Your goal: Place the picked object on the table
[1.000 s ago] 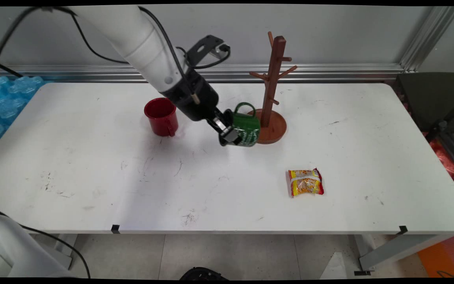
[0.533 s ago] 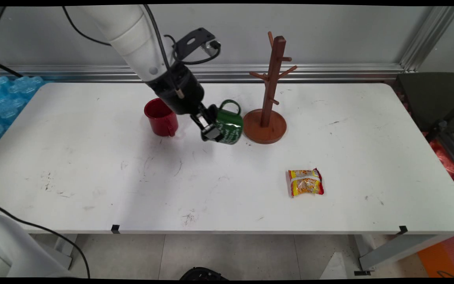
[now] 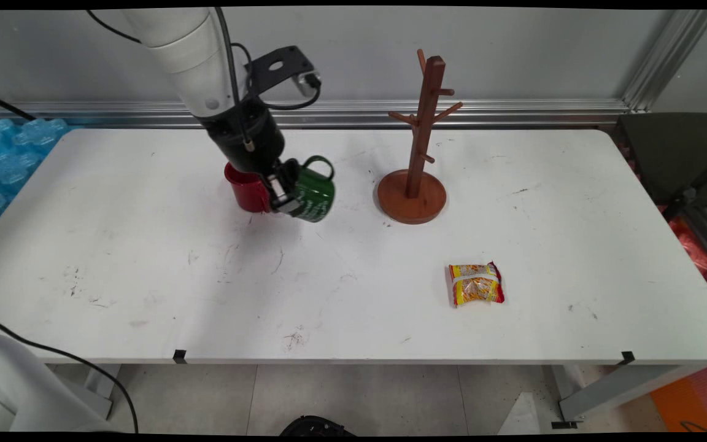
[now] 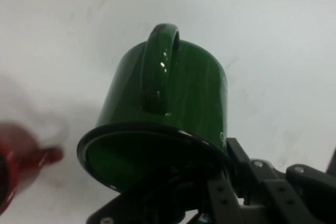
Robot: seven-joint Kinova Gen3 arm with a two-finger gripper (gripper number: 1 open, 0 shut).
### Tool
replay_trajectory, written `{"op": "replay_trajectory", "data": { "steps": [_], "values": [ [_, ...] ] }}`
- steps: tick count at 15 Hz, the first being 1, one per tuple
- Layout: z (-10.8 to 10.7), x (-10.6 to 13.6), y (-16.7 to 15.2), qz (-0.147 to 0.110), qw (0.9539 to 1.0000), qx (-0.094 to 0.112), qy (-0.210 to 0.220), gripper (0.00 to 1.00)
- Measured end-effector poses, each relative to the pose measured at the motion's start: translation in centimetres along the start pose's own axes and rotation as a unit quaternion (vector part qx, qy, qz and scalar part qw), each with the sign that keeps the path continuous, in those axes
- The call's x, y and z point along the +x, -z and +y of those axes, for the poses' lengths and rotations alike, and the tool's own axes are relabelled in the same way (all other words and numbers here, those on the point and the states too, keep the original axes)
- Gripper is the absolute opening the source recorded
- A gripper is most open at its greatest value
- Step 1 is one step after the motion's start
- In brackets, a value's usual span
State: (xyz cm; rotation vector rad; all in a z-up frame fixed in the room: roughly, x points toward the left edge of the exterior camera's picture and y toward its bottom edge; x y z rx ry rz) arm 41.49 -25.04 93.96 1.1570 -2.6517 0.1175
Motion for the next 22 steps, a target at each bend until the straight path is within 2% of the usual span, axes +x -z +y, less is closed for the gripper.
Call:
{"op": "replay_trajectory", "data": {
  "steps": [4, 8, 15, 22],
  "values": [
    [-0.5, -0.8, -0.5, -0.036, 0.9991, 0.024, -0.002, 0.0],
    [-0.8, -1.7, -1.7, -0.074, 0.9962, 0.044, -0.004, 0.0],
    [-0.9, -2.1, -4.6, -0.128, 0.9894, 0.067, -0.016, 0.0],
    [-1.3, -2.6, -7.4, -0.169, 0.9816, 0.081, -0.034, 0.0]
  ]
}}
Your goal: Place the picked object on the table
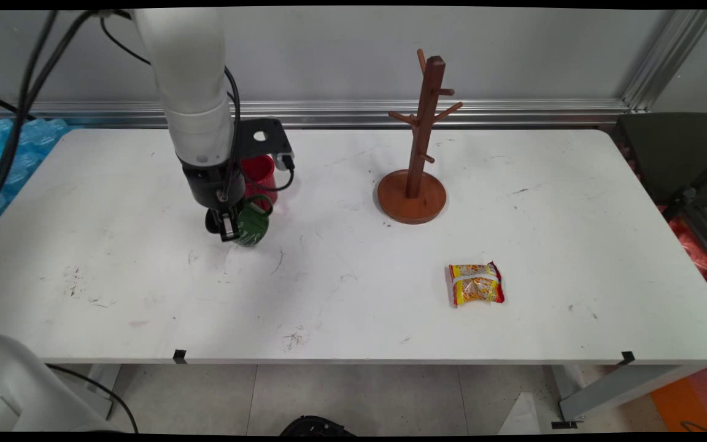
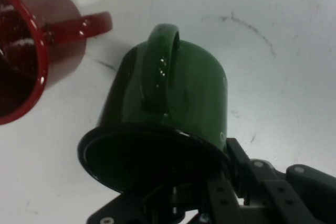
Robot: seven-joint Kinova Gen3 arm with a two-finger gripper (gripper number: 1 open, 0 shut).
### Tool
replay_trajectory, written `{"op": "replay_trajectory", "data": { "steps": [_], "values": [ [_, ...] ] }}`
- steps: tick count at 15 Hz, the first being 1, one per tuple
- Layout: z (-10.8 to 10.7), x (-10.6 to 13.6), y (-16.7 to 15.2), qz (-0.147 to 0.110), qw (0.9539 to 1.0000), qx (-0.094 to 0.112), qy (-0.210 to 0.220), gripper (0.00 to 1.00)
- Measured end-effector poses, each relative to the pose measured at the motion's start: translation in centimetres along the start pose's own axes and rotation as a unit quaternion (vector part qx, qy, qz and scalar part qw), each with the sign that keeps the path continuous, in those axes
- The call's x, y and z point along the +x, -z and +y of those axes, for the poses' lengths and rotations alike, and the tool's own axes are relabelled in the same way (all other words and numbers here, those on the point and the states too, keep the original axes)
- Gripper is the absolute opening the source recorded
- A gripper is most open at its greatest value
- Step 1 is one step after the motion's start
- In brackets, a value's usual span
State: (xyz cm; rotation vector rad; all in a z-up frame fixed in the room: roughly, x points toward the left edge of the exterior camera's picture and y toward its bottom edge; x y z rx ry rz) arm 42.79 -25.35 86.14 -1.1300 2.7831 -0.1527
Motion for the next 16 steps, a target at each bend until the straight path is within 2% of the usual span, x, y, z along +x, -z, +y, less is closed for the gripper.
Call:
{"op": "replay_trajectory", "data": {
  "steps": [9, 10, 16],
  "values": [
    [0.4, 0.6, -2.2, -0.025, 0.9995, 0.006, -0.018, 0.0],
    [0.5, 0.7, -2.4, -0.027, 0.9994, 0.006, -0.021, 1.0],
    [0.9, 1.2, -3.3, -0.024, 0.9993, 0.0, -0.028, 1.0]
  ]
}}
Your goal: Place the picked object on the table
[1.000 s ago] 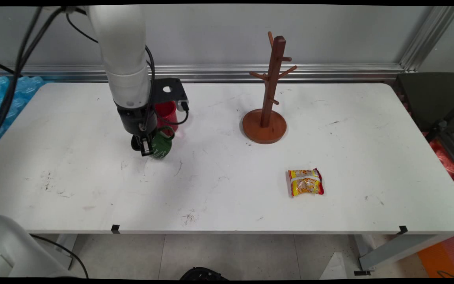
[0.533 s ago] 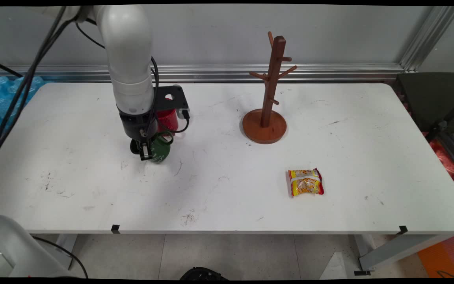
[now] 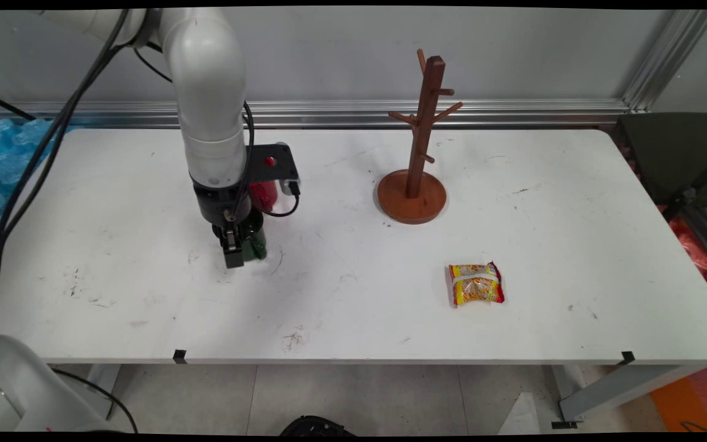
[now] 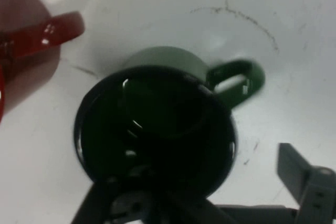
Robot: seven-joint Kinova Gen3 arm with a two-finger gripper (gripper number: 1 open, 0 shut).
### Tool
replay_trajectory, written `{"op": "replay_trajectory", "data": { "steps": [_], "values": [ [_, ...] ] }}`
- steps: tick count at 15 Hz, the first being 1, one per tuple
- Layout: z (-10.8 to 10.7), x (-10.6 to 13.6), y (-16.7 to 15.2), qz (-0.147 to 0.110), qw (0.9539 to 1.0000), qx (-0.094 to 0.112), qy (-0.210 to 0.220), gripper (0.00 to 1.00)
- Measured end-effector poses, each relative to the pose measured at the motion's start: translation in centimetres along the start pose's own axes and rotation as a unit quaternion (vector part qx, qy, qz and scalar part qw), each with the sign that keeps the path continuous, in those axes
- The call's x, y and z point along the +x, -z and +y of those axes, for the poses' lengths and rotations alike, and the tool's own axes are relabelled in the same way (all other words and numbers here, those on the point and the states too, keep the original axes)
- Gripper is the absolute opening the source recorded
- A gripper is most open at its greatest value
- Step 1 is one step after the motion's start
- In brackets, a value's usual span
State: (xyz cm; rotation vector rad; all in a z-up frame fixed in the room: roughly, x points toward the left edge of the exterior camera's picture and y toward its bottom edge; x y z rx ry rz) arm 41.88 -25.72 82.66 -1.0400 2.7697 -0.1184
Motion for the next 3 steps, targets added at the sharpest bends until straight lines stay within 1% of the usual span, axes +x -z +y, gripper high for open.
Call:
{"op": "replay_trajectory", "data": {
  "steps": [3],
  "values": [
    [0.01, 0.38, -0.2, 0.008, 1.0, -0.003, -0.002, 1.0]
  ]
}}
